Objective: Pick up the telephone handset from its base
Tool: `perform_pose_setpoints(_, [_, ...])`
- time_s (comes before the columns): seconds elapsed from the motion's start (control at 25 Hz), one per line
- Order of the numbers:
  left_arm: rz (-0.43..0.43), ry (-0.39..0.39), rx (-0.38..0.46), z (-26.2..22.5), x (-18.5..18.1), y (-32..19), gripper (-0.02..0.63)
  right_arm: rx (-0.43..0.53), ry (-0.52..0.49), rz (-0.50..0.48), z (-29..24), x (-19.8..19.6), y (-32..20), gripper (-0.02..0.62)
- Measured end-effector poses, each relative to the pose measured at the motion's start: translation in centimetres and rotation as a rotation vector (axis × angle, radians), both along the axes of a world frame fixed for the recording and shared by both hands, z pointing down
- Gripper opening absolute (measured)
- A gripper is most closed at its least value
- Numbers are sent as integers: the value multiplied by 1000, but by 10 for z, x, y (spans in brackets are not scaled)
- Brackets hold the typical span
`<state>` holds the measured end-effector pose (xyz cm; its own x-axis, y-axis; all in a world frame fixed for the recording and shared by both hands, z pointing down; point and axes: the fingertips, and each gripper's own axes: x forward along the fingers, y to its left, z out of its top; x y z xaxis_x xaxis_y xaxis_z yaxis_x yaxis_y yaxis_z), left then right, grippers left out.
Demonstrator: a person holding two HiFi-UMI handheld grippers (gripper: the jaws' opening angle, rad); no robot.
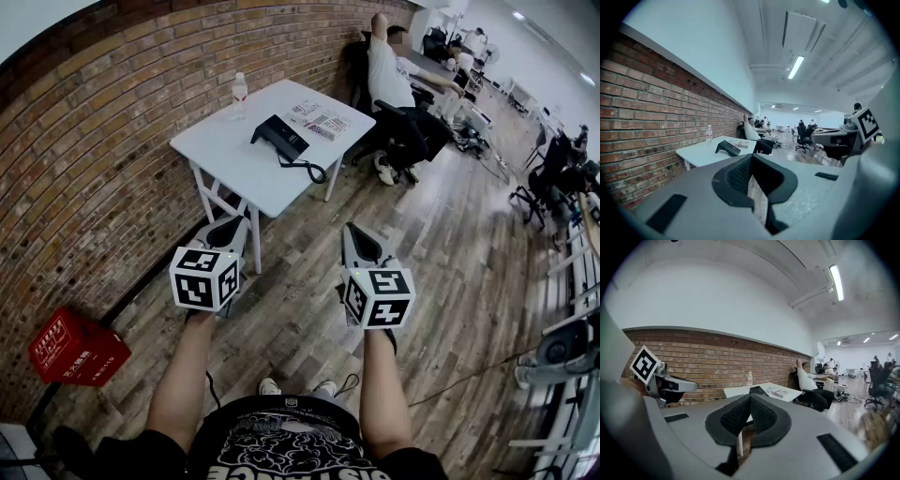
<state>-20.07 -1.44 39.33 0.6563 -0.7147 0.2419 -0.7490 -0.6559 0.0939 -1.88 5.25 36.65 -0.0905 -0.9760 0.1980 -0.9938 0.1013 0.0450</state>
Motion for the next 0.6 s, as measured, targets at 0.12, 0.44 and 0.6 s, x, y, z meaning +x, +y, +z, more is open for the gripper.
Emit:
perform_pose_setpoints(0.12, [-2, 8, -7, 1, -1, -5, 6, 5, -6, 8, 0, 0, -3, 0])
perform_pose_setpoints(0.44, [32, 40, -32, 4, 10, -17, 6, -2, -1, 15, -1, 1, -12, 0])
perform_pose_setpoints(0.6, [57, 63, -47, 6, 22, -27, 8, 2, -1, 14, -3, 4, -23, 0])
